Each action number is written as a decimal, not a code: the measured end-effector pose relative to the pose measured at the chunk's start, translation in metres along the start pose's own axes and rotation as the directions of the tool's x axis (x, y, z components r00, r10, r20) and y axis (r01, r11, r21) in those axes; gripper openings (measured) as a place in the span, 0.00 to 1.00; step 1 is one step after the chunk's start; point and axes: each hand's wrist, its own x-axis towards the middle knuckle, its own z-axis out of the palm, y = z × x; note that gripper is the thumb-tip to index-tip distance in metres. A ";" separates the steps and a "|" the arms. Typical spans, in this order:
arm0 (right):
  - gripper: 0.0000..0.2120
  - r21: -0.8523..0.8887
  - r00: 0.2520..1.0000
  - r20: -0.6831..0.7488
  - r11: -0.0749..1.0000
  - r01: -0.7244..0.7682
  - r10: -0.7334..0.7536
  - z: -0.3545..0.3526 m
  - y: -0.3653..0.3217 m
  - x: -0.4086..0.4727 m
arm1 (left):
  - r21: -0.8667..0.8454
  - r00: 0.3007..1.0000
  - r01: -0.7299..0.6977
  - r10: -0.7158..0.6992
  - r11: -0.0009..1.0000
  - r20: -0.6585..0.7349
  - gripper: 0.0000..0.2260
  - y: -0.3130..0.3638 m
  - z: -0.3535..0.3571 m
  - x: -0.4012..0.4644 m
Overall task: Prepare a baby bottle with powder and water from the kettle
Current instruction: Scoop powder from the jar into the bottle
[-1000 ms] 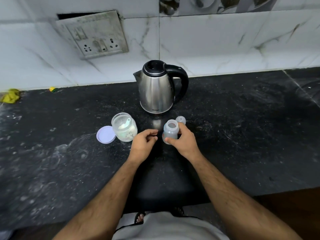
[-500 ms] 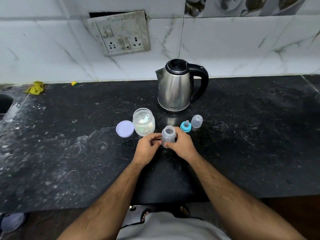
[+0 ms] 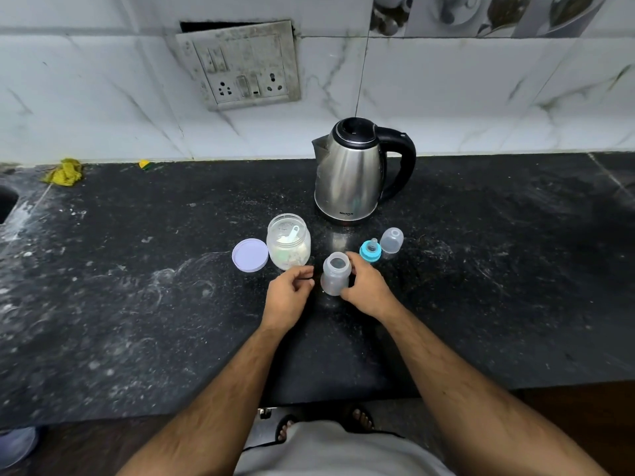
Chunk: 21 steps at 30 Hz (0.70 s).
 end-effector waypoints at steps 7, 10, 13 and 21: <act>0.20 -0.116 0.980 -0.196 0.993 0.015 -0.038 -0.024 -0.020 0.010 | 0.007 0.912 -0.077 0.074 0.997 -0.403 0.10 -0.001 -0.027 -0.003; 0.13 -0.018 0.945 -0.322 0.998 0.060 -0.063 -0.030 -0.041 0.019 | 0.028 0.889 -0.077 0.081 0.997 -0.451 0.13 0.007 -0.037 0.006; 0.09 -0.085 0.932 -0.328 0.987 0.136 -0.156 -0.033 -0.064 0.030 | 0.093 0.929 -0.056 0.086 0.994 -0.359 0.32 0.013 -0.046 0.022; 0.12 -0.520 0.929 0.114 0.775 0.358 -0.353 -0.010 -0.126 0.068 | 0.354 0.985 0.010 0.052 0.935 -0.163 0.54 0.024 -0.053 0.055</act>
